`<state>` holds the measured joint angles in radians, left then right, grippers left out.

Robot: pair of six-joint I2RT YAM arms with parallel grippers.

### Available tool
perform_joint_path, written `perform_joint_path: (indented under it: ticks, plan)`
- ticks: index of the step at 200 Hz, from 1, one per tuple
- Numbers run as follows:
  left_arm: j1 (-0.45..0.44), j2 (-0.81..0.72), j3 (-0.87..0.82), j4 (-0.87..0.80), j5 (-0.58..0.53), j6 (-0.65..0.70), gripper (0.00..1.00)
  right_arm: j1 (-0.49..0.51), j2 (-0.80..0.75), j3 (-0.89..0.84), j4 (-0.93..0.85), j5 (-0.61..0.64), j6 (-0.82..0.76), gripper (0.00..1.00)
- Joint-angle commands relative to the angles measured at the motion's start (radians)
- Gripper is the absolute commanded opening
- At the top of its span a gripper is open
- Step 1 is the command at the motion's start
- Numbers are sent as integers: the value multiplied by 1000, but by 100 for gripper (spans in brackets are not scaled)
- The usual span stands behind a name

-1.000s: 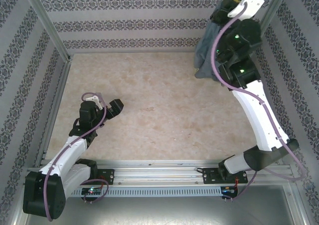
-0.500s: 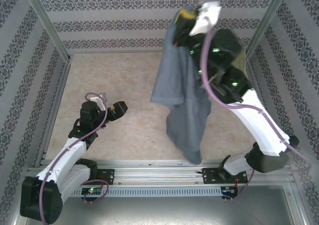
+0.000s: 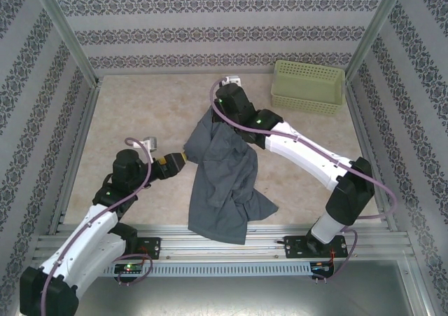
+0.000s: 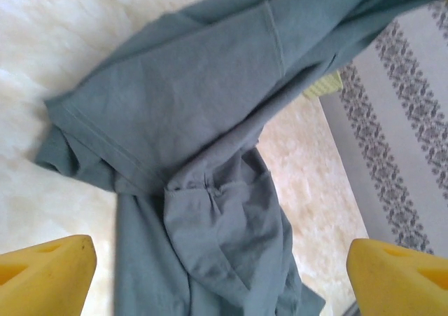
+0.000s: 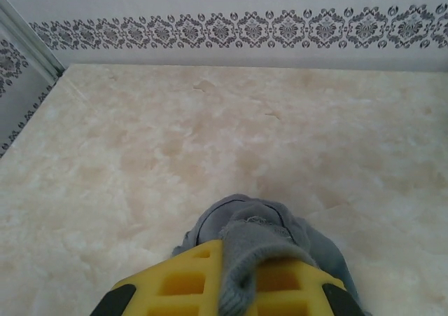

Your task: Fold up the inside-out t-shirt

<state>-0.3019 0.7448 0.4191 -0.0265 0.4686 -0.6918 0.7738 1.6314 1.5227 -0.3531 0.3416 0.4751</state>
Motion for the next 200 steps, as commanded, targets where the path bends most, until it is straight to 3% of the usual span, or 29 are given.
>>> perform_joint_path:
  ticks: [1,42,69,87,114,127,143,155,174,200]
  plan:
    - [-63,89,22,53,-6,9,91,-19,-83,32,22,-33,30,0]
    - [-173,273,70,122,-76,32,94,-8,-73,281,-57,-118,-32,0]
    - [-192,451,123,140,-1,74,90,17,-74,401,-87,-132,-54,0]
    - [-198,543,153,137,29,87,78,20,-114,414,-84,-119,-63,0]
    - [-198,542,145,172,13,89,61,16,-194,377,-99,-56,-101,0]
    - [-198,525,165,141,-17,105,45,3,-238,335,-97,-27,-111,0]
    - [-192,486,205,49,-128,128,21,-34,-290,273,-95,-10,-107,0]
    - [-167,440,247,-37,-217,136,11,-93,-325,229,-117,-9,-80,0]
    - [-83,348,338,-162,-295,151,0,-203,-368,173,-162,-52,-29,0]
    - [32,229,508,-317,-448,163,0,-295,-419,116,-198,-80,-34,0]
